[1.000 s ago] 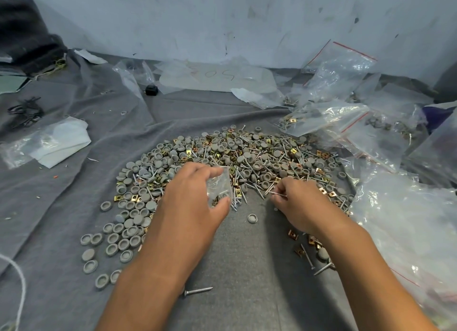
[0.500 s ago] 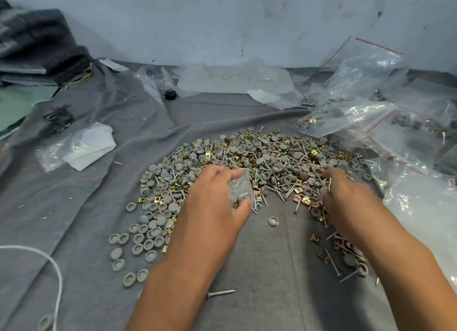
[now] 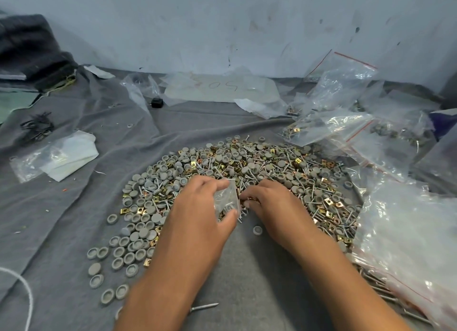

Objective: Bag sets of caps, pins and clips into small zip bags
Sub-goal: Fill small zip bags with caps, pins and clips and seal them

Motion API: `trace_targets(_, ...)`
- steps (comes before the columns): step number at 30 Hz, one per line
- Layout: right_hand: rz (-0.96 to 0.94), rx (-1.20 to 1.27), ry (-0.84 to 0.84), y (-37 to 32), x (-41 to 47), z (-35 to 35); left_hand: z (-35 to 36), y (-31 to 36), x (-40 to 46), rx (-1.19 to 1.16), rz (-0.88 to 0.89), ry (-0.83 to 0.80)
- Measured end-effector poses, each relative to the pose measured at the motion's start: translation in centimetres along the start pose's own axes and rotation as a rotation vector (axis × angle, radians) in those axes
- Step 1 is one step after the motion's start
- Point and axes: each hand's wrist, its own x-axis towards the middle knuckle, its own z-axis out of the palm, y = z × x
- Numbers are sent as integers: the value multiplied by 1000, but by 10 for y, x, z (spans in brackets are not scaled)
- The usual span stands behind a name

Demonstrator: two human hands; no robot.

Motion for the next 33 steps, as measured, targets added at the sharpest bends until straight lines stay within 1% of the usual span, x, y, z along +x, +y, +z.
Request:
trace_targets(3,-25,-87,14,-2,0,2,-1,0,1,-4,-1,-5)
trace_targets(6,-35,-99,31,-3,-2,0,-1,1,0,4,-3,-10)
trace_targets(8,-21,-9,57,-1,-3,-3,-2,1,0,12,-5,-11)
trace_targets(10,-18,182,125,1,-5,-10,-2,0,-1,13,-5,-12)
trace_targets(12,-81,309,243,-3,-11,-18,-2,0,-2,11,-10,-15)
trace_targets(15,-227,377,386,-17,-22,-31,0,1,-1,15,-10,-22)
trace_targets(18,-396,243,416,-28,-30,-36,1,2,0,23,2,-31)
trace_targets(20,-459,115,402,-29,-31,-36,2,3,1,16,8,-39)
trace_targets(22,-460,74,376,-30,-31,-33,2,3,1,14,25,-43)
trace_targets(24,-439,150,372,-29,-31,-32,1,4,1,20,57,-49)
trace_targets(26,-425,182,415,-25,-31,-34,-2,6,1,-14,114,-51)
trace_targets(29,-388,-26,502,-15,-32,-39,-12,8,1,-75,190,-51)
trace_targets(31,-393,-70,537,-10,-33,-43,-18,8,2,-46,255,-13)
trace_targets(33,-431,-18,588,-8,-34,-48,-22,7,3,-77,337,68)
